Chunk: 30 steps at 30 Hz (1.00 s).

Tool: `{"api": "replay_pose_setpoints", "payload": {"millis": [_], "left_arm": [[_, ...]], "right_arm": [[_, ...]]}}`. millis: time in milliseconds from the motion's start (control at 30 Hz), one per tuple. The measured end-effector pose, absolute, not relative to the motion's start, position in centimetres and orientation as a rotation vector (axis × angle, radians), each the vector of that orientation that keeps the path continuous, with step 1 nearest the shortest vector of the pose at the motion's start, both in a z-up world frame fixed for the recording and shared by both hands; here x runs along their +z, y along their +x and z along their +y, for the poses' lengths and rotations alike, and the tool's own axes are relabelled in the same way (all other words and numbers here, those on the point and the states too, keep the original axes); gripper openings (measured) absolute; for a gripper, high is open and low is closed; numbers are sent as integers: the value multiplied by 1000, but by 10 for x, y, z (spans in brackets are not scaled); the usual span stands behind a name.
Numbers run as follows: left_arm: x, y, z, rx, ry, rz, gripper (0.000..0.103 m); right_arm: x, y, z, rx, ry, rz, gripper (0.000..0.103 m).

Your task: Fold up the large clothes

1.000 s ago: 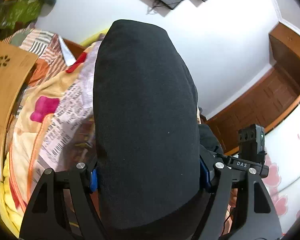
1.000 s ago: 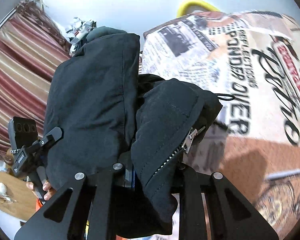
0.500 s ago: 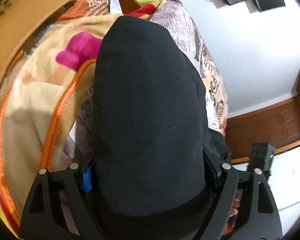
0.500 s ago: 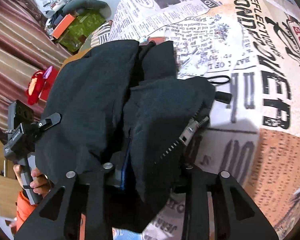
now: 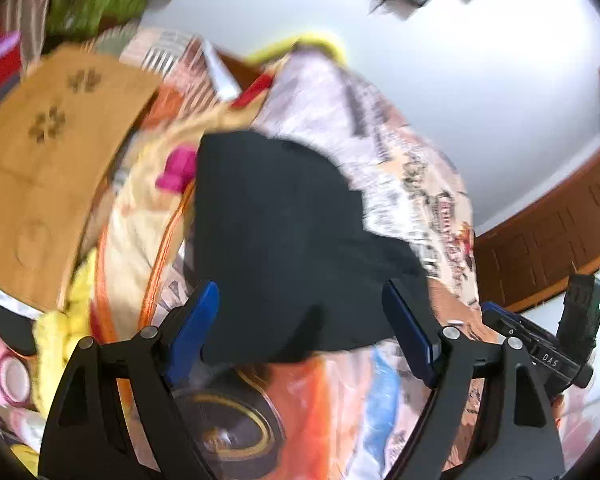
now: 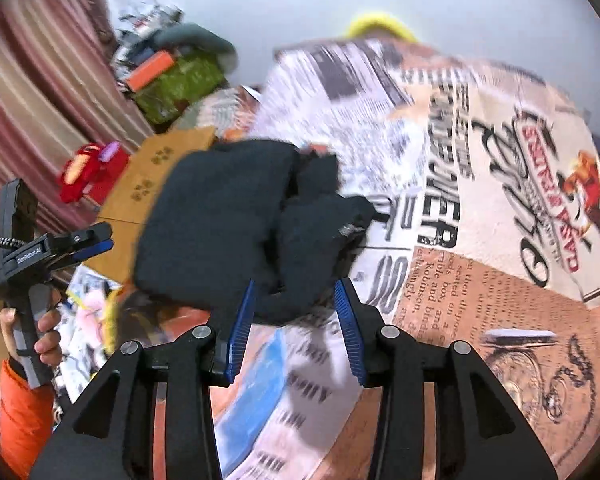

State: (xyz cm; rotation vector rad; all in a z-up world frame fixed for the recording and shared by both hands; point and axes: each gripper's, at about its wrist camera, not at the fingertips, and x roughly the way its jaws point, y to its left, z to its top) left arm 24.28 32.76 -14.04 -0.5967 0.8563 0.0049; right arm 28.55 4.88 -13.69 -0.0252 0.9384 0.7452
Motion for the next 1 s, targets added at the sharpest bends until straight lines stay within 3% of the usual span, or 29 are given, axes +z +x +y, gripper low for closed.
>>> {"api": "replay_pose_setpoints", "payload": {"millis": [200, 333, 533, 1000], "left_arm": [[-45, 187, 284, -5, -436, 700, 83], [3, 143, 249, -70, -380, 582, 83], [64, 64, 195, -77, -280, 343, 83], [63, -36, 110, 171, -106, 89, 83]], "right_arm": [[-69, 228, 34, 821, 7, 769, 38], [-29, 189, 21, 863, 26, 621, 47], [11, 127, -4, 906, 54, 397, 47], [13, 42, -27, 799, 44, 154, 48]]}}
